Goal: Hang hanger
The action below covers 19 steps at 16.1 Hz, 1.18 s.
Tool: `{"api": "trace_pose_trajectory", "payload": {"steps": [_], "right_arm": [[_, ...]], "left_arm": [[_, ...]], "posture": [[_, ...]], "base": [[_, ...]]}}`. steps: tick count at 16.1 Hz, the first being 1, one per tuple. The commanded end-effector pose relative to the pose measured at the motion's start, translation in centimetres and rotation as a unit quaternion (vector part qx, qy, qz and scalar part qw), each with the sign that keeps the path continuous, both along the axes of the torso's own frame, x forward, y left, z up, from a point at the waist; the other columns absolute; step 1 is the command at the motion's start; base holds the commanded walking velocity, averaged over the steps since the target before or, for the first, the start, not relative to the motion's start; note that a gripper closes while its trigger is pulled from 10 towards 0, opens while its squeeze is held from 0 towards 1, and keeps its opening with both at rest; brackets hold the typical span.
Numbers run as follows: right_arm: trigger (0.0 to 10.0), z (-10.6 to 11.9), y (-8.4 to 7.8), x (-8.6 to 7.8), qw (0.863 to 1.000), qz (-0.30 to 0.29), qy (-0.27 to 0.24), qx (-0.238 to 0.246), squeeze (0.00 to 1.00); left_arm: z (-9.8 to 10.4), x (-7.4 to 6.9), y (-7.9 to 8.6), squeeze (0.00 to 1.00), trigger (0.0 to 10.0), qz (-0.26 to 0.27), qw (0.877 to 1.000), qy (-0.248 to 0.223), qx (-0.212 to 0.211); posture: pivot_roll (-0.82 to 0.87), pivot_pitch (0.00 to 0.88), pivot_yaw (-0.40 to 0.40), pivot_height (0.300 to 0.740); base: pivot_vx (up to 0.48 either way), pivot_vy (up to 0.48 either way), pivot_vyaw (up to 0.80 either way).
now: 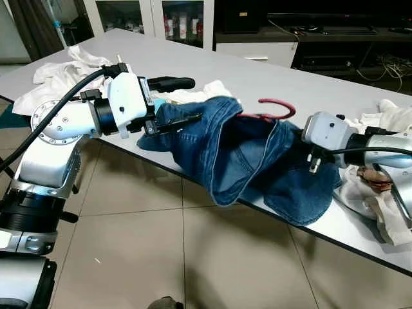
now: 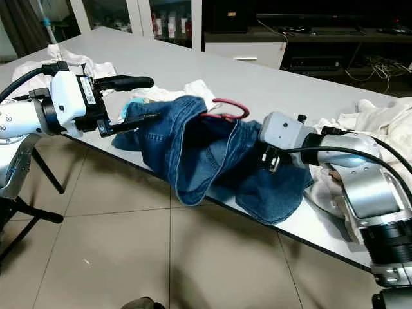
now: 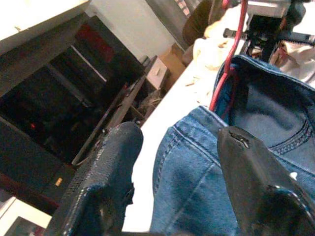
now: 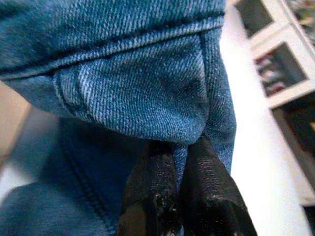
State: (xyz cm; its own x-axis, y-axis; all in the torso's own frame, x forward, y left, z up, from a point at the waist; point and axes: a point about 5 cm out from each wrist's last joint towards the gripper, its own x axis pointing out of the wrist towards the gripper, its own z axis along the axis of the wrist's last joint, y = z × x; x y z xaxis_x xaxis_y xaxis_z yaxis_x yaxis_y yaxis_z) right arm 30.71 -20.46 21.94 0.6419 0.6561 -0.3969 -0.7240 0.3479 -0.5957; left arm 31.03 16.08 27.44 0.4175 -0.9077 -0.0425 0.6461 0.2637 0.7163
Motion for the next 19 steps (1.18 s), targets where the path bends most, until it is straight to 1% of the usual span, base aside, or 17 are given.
{"api": "trace_pose_trajectory", "payload": {"steps": [1, 3, 5, 6, 7, 8, 13, 14, 15, 18, 19], "right_arm": [[10.0, 1.6, -0.2, -0.3, 1.0, 0.011, -0.018, 0.006, 0.0], [10.0, 2.2, -0.2, -0.1, 1.0, 0.006, -0.026, 0.003, 0.0], [10.0, 2.7, 0.7, -0.9, 0.999, 0.043, -0.022, 0.016, 0.0], [10.0, 2.9, 0.7, -0.9, 0.999, 0.037, -0.03, 0.01, 0.0], [10.0, 3.1, 0.7, -0.8, 0.999, 0.03, -0.038, 0.01, 0.0], [10.0, 3.2, 0.9, -0.9, 0.999, 0.034, -0.039, 0.012, 0.0], [10.0, 3.3, 2.1, -2.1, 0.997, 0.071, -0.035, 0.012, 0.0], [10.0, 3.6, 2.4, -2.3, 0.996, 0.078, -0.044, 0.007, 0.0], [10.0, 4.0, 2.5, -2.2, 0.995, 0.077, -0.059, 0.003, 0.0], [10.0, 4.9, 3.4, -2.0, 0.993, 0.078, -0.093, 0.005, 0.0], [10.0, 5.1, 3.5, -1.9, 0.992, 0.079, -0.097, 0.007, 0.0]], "left_arm": [[-0.4, 0.2, 0.2, 0.0, 10.0, 0.0, 1.0, 0.017, 0.022], [-1.4, 0.1, 0.2, 0.0, 10.0, -0.012, 0.998, 0.054, 0.025], [-2.1, 0.3, 0.1, 0.0, 10.0, -0.016, 0.997, 0.07, 0.03], [-2.5, 0.3, 0.1, 0.0, 10.0, -0.019, 0.996, 0.082, 0.04], [-2.8, 0.3, 0.1, 0.0, 10.0, -0.02, 0.995, 0.087, 0.047], [-2.9, 0.4, 0.0, 0.0, 10.0, -0.022, 0.995, 0.09, 0.044], [-3.6, 0.6, -0.1, 0.0, 10.0, -0.02, 0.992, 0.1, 0.07], [-4.2, 0.6, -0.2, 0.0, 10.0, -0.026, 0.989, 0.116, 0.09], [-4.6, 0.5, -0.3, 0.0, 10.0, -0.03, 0.986, 0.128, 0.101], [-5.1, 0.3, -0.9, 0.0, 10.0, -0.041, 0.984, 0.141, 0.105], [-5.1, 0.3, -1.0, 0.0, 9.4, -0.041, 0.984, 0.141, 0.104]], "posture": [[0.02, 0.0, 0.003, 0.723], [0.02, 0.0, 0.005, 0.723], [0.02, 0.0, 0.004, 0.723], [0.02, 0.0, 0.005, 0.723], [0.02, 0.0, 0.005, 0.723], [0.02, 0.0, 0.008, 0.723], [0.02, 0.0, 0.014, 0.723], [0.02, 0.0, 0.016, 0.723], [0.02, 0.0, 0.017, 0.723], [0.02, 0.0, 0.017, 0.723], [0.02, 0.0, 0.017, 0.723]], "base": [[0.0, 0.0, 0.0], [0.0, 0.0, 0.0], [0.0, 0.0, 0.0], [0.0, 0.0, 0.0], [0.0, 0.0, 0.0], [0.0, 0.0, 0.0], [0.0, 0.0, 0.0], [0.0, 0.0, 0.0], [0.0, 0.0, 0.0], [0.0, 0.0, 0.0], [0.0, 0.0, 0.0]]}}
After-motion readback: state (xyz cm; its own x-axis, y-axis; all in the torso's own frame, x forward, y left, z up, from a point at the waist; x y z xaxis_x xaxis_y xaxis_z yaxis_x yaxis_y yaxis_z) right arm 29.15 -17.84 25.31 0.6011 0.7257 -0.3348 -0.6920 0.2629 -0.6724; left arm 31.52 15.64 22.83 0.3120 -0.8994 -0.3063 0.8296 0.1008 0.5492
